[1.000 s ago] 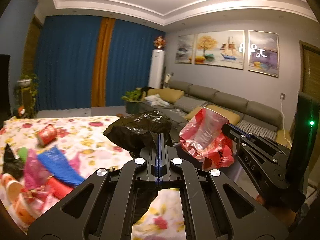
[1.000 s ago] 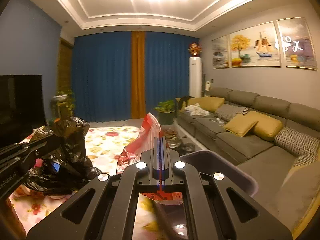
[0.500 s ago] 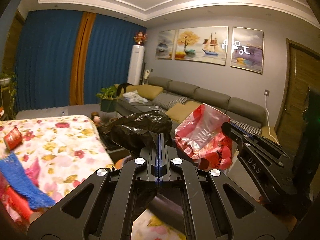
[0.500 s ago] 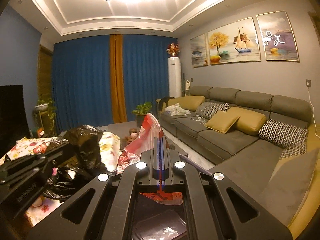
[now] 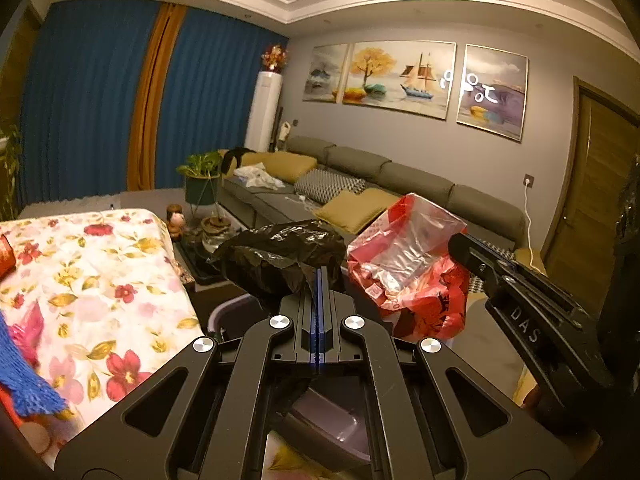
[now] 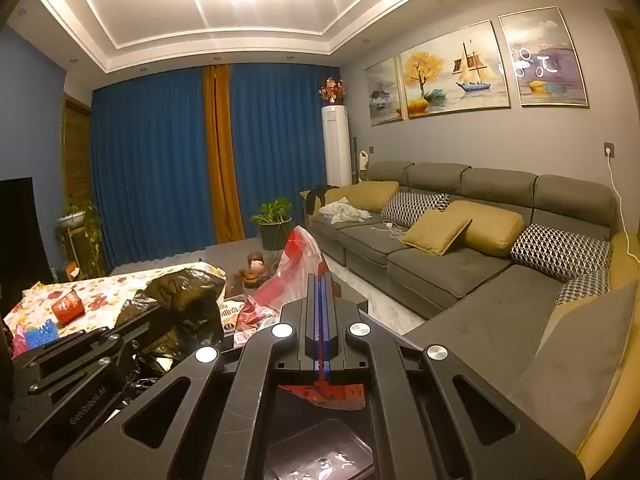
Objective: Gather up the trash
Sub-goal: 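Carry both held bags over to the grey bin, then open both tools to drop the bags into the grey bin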
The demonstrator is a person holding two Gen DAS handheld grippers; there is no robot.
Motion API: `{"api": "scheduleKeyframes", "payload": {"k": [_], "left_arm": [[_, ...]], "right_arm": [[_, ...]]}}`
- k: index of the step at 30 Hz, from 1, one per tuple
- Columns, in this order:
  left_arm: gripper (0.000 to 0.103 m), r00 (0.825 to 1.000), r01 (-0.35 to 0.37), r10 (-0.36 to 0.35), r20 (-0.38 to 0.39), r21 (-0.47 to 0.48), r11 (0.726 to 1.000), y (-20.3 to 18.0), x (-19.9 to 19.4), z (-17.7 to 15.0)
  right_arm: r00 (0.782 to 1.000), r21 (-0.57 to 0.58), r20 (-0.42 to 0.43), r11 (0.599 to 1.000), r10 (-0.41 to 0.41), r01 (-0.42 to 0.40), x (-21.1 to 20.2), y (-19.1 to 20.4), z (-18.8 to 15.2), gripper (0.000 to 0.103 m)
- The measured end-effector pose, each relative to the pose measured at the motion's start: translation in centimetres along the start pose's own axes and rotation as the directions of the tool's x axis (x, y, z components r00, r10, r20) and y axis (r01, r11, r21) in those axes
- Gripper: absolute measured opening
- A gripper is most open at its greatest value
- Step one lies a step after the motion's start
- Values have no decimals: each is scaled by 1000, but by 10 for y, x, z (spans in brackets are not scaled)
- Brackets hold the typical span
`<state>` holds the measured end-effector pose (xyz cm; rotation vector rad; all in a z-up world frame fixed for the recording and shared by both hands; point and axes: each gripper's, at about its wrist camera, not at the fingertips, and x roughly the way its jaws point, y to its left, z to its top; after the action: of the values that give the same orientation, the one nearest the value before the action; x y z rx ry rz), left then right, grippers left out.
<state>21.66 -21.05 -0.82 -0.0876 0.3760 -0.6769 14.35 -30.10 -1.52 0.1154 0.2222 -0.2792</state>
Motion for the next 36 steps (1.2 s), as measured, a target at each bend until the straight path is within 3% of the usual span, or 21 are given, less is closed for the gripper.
{"api": "scheduleKeyframes", "payload": {"k": [8, 10, 11, 12, 13, 14, 17, 20, 22, 25, 31, 36], "left_arm": [[0, 999, 10, -10, -47, -8, 1000, 1, 19, -6], [0, 998, 17, -18, -63, -16, 1000, 3, 24, -8], [0, 997, 21, -22, -69, -20, 1000, 3, 25, -8], [0, 997, 22, -24, -77, -23, 999, 4, 26, -9], [0, 996, 24, -26, -81, -24, 999, 4, 27, -10], [0, 996, 27, -29, -87, -25, 999, 5, 29, -11], [2, 993, 28, -32, -115, -37, 999, 9, 33, -15], [13, 991, 24, -31, -128, -55, 998, 16, 33, -17], [37, 991, 12, -19, -129, -55, 998, 17, 31, -18], [59, 995, -7, 2, -100, -47, 999, 16, 21, -18], [73, 993, -108, 107, -59, -11, 994, 19, -9, -20], [76, 970, -237, 237, -48, 3, 971, 33, -41, -26]], "right_arm": [[1000, 8, -29, 1000, 4, -4, 8, 0, 3, 2], [999, 12, -32, 1000, 5, -5, 10, -2, 2, 7], [1000, 15, -30, 1000, 7, -6, 9, -2, 2, 18], [1000, 16, -27, 1000, 4, -4, 9, -2, 2, 36], [1000, 17, -19, 1000, -4, 4, 7, -2, 2, 44], [1000, 17, -8, 1000, -10, 10, 5, -2, 3, 49], [1000, 16, -6, 1000, -14, 14, 4, -4, 4, 50], [1000, 27, -12, 1000, -7, 7, 3, -8, 3, 51], [1000, 27, -17, 1000, -10, 10, 2, -9, 2, 51], [1000, 29, -24, 1000, -7, 8, 0, -8, 0, 56], [999, 28, -33, 1000, -3, 4, -5, -2, -5, 63], [999, 30, -44, 999, 21, -19, -14, 9, -13, 70]]}}
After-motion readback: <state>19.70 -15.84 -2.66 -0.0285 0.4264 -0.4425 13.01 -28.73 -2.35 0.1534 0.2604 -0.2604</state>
